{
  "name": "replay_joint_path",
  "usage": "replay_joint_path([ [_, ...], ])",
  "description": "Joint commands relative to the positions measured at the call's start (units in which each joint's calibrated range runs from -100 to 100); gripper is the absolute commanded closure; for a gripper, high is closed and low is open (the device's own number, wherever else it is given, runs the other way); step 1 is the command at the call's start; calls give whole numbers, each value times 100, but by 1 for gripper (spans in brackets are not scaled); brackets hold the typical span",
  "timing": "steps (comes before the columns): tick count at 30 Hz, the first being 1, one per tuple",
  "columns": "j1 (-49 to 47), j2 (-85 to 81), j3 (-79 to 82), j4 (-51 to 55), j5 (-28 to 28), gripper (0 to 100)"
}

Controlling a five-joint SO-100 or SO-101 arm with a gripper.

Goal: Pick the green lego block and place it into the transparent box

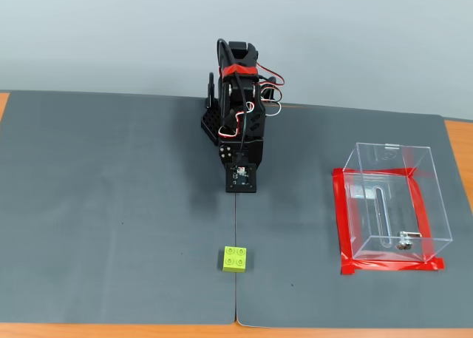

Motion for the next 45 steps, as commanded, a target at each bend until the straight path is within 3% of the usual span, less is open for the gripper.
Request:
replay_joint_path([
  [1,-14,25,-373,-2,-10,98],
  [45,-29,424,-518,-20,-26,98],
])
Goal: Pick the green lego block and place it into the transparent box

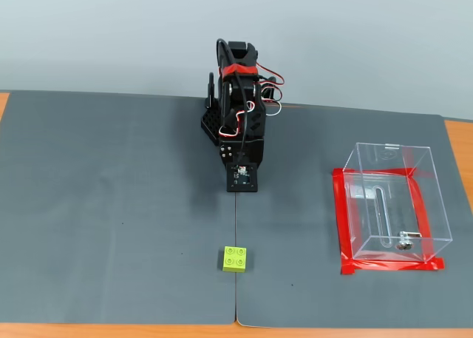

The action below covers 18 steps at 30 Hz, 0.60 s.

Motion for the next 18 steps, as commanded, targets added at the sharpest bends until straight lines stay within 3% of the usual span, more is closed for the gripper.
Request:
replay_joint_path([
  [1,31,491,-528,-37,-26,98],
  [18,31,3628,-2870,-1452,-36,98],
])
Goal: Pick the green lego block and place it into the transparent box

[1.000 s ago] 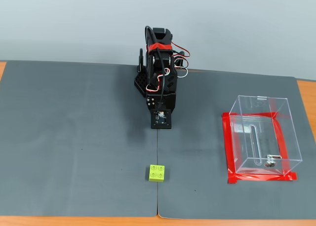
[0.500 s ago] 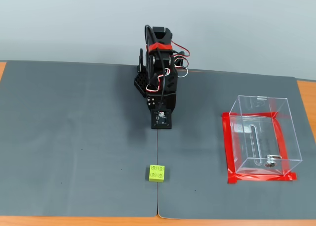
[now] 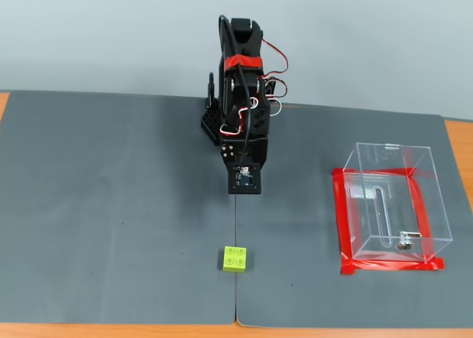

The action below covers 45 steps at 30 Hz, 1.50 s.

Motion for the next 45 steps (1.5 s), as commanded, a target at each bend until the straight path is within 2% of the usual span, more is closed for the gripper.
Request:
replay_joint_path([
  [1,31,620,-788,-160,-17,98],
  [17,-14,3367,-3239,-168,-38,98],
  [20,-22,3774,-3574,-168,-38,92],
  [25,-22,4232,-3918,-177,-38,76],
  [33,-29,4783,-4017,-793,9,62],
  [45,-283,5495,-4216,-1184,-27,60],
])
